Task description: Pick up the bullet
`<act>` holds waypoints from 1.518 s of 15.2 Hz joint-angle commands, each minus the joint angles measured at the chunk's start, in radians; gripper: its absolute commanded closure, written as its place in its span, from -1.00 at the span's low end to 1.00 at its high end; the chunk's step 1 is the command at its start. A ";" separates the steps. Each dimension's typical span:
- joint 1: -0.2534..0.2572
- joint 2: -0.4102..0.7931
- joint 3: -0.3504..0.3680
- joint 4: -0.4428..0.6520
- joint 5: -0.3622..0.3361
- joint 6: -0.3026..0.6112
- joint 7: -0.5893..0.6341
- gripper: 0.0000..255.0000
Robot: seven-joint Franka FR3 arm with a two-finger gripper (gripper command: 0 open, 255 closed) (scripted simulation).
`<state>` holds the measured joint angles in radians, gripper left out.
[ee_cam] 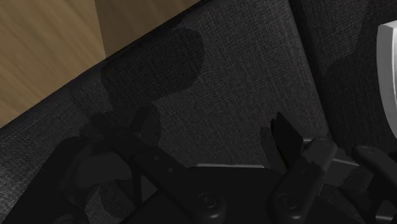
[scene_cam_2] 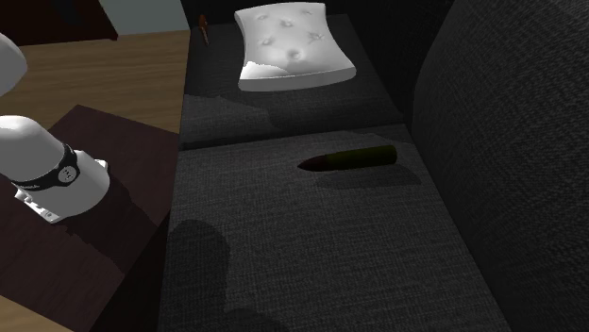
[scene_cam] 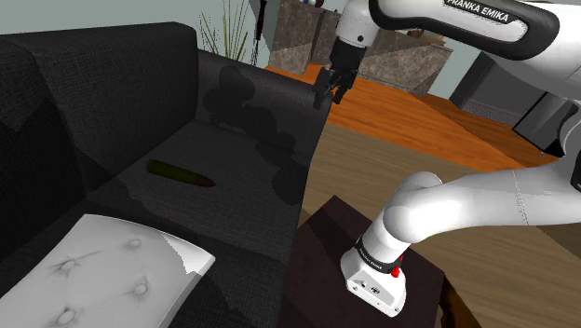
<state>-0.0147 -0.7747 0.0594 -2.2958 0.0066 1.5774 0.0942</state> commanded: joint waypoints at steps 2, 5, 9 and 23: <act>0.005 0.024 0.004 -0.008 0.002 0.031 -0.005 -1.00; 0.021 0.102 0.017 -0.023 0.009 0.121 -0.021 -1.00; 0.041 0.217 0.036 -0.026 0.015 0.235 -0.041 -1.00; 0.098 0.690 0.114 0.114 -0.012 0.551 -0.089 -1.00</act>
<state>0.0787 -0.1261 0.1662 -2.1978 0.0004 2.1042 0.0057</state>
